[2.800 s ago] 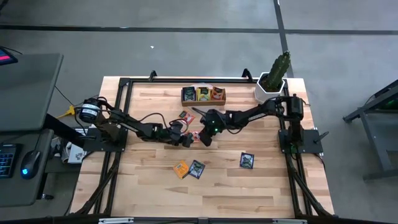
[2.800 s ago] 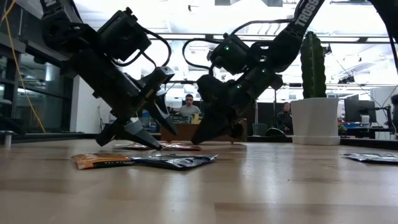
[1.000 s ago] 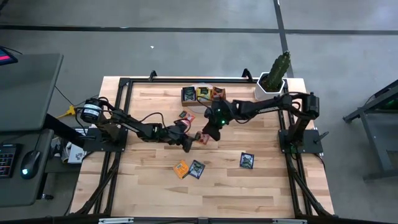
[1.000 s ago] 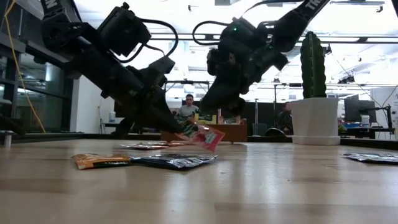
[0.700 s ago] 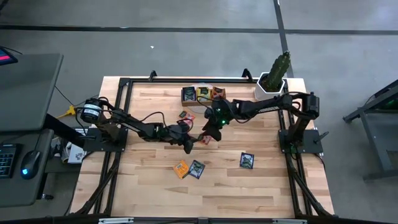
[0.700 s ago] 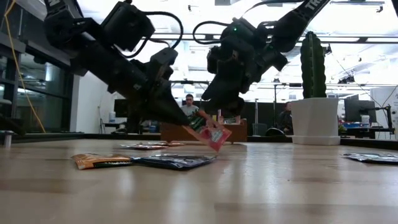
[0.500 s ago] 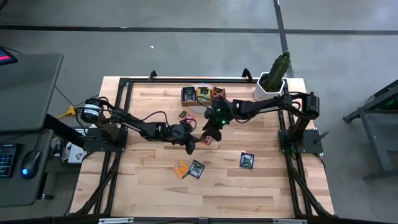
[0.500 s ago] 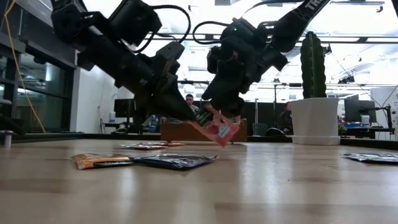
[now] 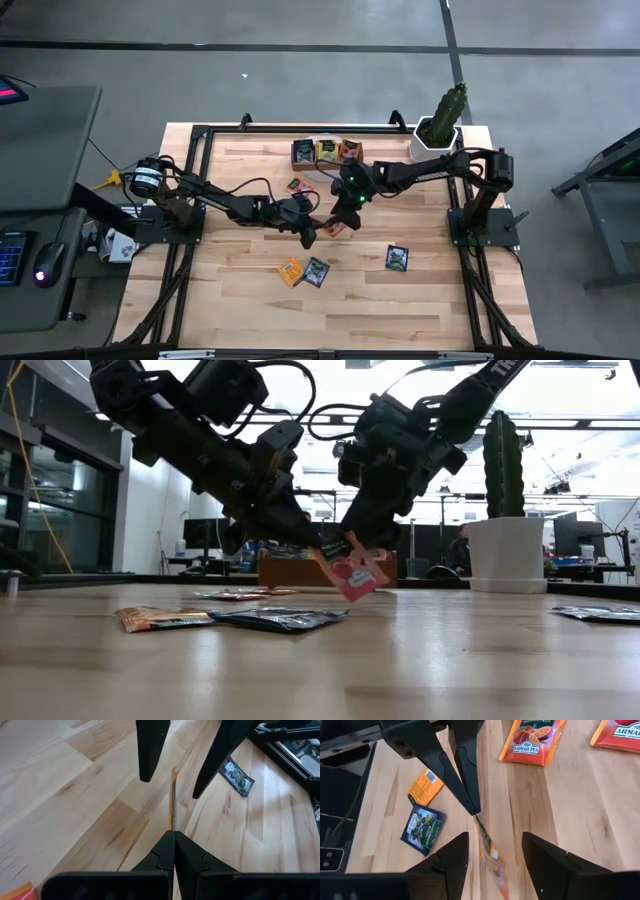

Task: Pick & Place Tea
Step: Put the orange tea sachet in the right of the organizer

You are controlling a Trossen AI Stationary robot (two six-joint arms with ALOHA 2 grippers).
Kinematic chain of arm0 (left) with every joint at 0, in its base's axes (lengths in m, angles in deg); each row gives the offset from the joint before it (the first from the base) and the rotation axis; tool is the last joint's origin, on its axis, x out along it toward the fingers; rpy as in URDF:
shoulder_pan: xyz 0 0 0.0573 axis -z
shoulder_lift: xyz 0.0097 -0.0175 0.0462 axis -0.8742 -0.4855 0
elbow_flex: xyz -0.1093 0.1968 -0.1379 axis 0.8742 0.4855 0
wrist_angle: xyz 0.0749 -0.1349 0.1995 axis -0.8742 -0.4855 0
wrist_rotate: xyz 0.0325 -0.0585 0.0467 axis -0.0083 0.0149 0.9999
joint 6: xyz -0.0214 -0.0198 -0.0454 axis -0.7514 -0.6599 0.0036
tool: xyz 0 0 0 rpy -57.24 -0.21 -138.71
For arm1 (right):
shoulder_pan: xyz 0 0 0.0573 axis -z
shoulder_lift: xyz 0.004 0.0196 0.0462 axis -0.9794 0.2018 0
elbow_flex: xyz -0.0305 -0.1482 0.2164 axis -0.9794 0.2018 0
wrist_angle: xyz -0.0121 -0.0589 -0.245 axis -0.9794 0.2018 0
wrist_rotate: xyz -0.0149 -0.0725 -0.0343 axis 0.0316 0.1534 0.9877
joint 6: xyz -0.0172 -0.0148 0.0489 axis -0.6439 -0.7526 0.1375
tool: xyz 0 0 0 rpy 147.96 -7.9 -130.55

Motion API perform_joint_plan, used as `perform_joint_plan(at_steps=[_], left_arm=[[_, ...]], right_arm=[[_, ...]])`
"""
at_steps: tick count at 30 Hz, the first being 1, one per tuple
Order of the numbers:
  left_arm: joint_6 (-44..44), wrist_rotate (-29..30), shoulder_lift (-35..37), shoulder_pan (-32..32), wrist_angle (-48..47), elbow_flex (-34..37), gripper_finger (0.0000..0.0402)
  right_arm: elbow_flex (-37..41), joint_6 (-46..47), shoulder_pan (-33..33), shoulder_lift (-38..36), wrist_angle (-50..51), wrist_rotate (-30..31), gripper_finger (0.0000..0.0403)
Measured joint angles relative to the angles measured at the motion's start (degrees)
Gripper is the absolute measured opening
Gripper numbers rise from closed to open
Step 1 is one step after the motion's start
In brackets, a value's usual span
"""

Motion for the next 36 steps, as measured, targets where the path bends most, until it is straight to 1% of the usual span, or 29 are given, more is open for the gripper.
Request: perform_joint_plan(at_steps=[2,5,8,11,12,20,24,27,32,36], left_arm=[[-0.02,0.00,0.00,0.00,0.06,0.00,0.0000],[-0.02,0.23,0.00,0.00,0.04,0.00,0.0000],[-0.02,0.24,0.00,0.00,0.07,0.00,0.0000],[-0.04,0.24,0.00,0.00,0.11,0.00,0.0000],[-0.04,0.24,0.00,0.00,0.14,0.00,0.0000],[0.13,0.27,0.00,0.00,0.07,0.00,0.0001],[1.99,1.19,0.46,-0.03,-0.69,0.01,0.0015],[3.51,3.08,3.89,-0.41,-4.19,0.04,0.0036],[5.94,8.66,11.88,-0.86,-17.07,0.07,0.0067],[7.02,13.10,18.74,-0.74,-26.92,0.04,0.0081]], right_arm=[[0.00,-0.66,-0.42,0.00,0.05,-0.01,0.0164],[0.00,-2.19,-1.50,0.00,0.28,-0.23,0.0130],[0.00,-3.91,-2.52,0.00,0.73,-0.28,0.0082],[0.00,-5.08,-3.03,0.00,0.88,-0.24,0.0022],[0.00,-5.52,-3.06,0.02,0.88,-0.24,0.0012],[0.00,-5.37,-3.06,0.02,0.79,0.17,0.0002],[0.00,-5.34,-3.09,0.02,0.83,0.63,0.0001],[0.00,-4.89,-3.11,0.02,0.83,1.22,0.0001],[0.00,-4.58,-2.95,0.02,0.63,3.08,0.0001],[0.04,-3.82,-1.65,-0.62,-1.99,4.78,0.0000]])
